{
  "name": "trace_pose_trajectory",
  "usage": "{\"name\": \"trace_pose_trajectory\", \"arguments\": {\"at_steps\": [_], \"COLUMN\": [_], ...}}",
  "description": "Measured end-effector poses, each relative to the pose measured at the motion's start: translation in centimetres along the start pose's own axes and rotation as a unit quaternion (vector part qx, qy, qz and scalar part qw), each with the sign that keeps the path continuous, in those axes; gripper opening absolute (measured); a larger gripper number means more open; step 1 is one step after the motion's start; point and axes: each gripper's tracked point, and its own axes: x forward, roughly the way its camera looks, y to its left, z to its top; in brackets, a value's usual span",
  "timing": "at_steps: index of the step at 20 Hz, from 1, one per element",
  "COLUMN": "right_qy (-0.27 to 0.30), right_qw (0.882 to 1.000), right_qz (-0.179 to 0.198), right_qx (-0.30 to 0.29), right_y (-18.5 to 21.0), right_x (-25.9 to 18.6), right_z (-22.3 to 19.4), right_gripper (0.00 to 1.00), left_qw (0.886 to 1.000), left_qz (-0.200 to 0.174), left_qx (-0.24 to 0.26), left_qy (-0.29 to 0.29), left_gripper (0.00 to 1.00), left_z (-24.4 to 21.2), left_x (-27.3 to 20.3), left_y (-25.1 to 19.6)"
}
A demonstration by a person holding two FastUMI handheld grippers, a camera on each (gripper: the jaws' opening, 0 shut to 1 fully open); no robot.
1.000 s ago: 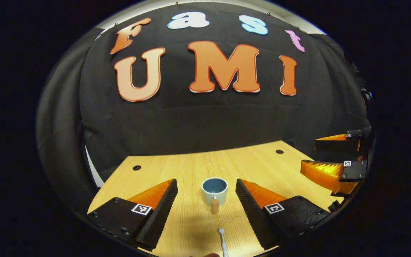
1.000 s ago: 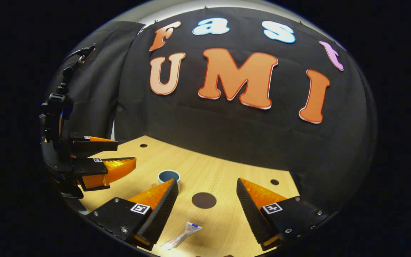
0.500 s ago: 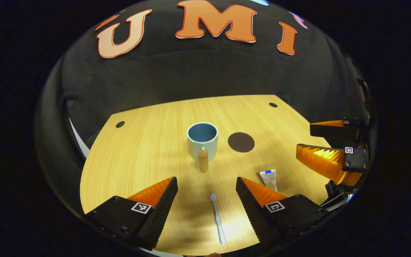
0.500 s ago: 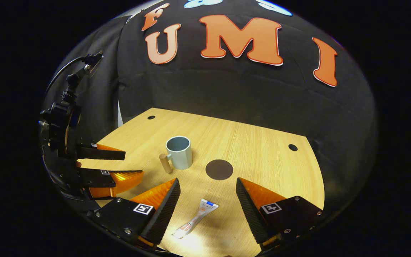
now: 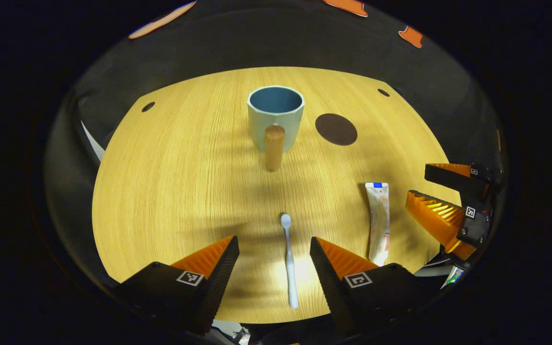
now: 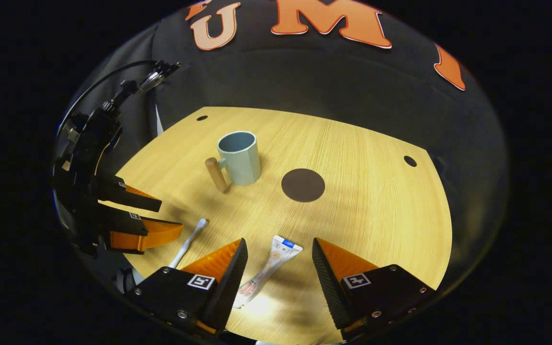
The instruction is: Put the toothbrush and toothpaste on the desktop into the cup, then pick up the cup and place it on the coaster on the desktop.
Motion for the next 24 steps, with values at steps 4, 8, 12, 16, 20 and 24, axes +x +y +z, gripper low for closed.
{"name": "trace_pose_trajectory", "arguments": {"at_steps": [4,8,12,16,20,24], "right_qy": [0.051,0.075,0.103,0.123,0.113,0.104], "right_qw": [0.998,0.997,0.993,0.990,0.990,0.990], "right_qz": [0.018,0.020,0.017,0.021,0.033,0.040], "right_qx": [0.010,0.026,0.051,0.063,0.082,0.081], "right_y": [1.0,1.3,1.6,2.6,2.6,2.6], "right_x": [1.2,2.9,4.3,5.3,5.1,5.3], "right_z": [-2.2,-3.8,-5.8,-7.2,-6.8,-6.5], "right_gripper": [0.78,0.79,0.68,0.60,0.27,0.11], "left_qw": [0.999,0.998,0.997,0.995,0.996,0.997], "left_qz": [0.010,0.023,0.028,0.034,0.031,0.017], "left_qx": [-0.003,-0.006,-0.023,-0.034,-0.042,-0.039], "left_qy": [0.031,0.053,0.072,0.082,0.072,0.064], "left_gripper": [0.90,0.90,0.77,0.53,0.24,0.20], "left_z": [-0.8,-2.7,-3.9,-4.6,-4.0,-4.1], "left_x": [2.1,4.8,7.0,8.5,8.9,8.8], "left_y": [-0.8,-1.0,-0.9,-0.9,-0.1,-0.1]}}
